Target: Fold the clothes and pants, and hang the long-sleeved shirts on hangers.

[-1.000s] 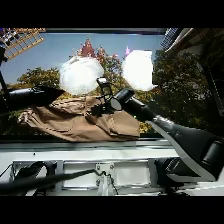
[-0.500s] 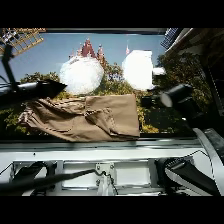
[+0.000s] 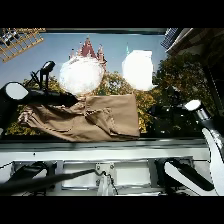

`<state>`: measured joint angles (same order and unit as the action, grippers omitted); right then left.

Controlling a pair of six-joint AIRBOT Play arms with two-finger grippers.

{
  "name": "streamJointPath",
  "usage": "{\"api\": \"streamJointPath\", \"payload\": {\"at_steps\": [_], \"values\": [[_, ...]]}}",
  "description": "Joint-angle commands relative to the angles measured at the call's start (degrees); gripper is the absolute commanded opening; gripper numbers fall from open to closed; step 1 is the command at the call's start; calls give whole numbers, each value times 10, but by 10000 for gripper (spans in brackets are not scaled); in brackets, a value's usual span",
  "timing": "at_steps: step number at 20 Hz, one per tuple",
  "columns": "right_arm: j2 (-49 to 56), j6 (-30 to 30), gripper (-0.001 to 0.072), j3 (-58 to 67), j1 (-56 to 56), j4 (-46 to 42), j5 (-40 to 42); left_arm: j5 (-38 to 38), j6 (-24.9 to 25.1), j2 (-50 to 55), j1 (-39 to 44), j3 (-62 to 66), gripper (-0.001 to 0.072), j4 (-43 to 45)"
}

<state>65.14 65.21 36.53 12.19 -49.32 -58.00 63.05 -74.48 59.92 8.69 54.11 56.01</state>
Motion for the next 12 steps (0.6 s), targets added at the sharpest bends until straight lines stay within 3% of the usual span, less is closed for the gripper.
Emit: {"api": "streamJointPath", "payload": {"at_steps": [1,10,11,12], "values": [[68,-109,479,-11,9,121,6,-7,-28,9,9,-29,344,32],[151,-125,464,-11,-73,194,47,-12,-44,7,10,-89,344,9],[155,-124,442,-11,-88,201,50,-12,-44,7,10,-89,345,10],[156,-123,357,-11,-103,210,51,-14,-40,7,10,-90,345,10]]}}
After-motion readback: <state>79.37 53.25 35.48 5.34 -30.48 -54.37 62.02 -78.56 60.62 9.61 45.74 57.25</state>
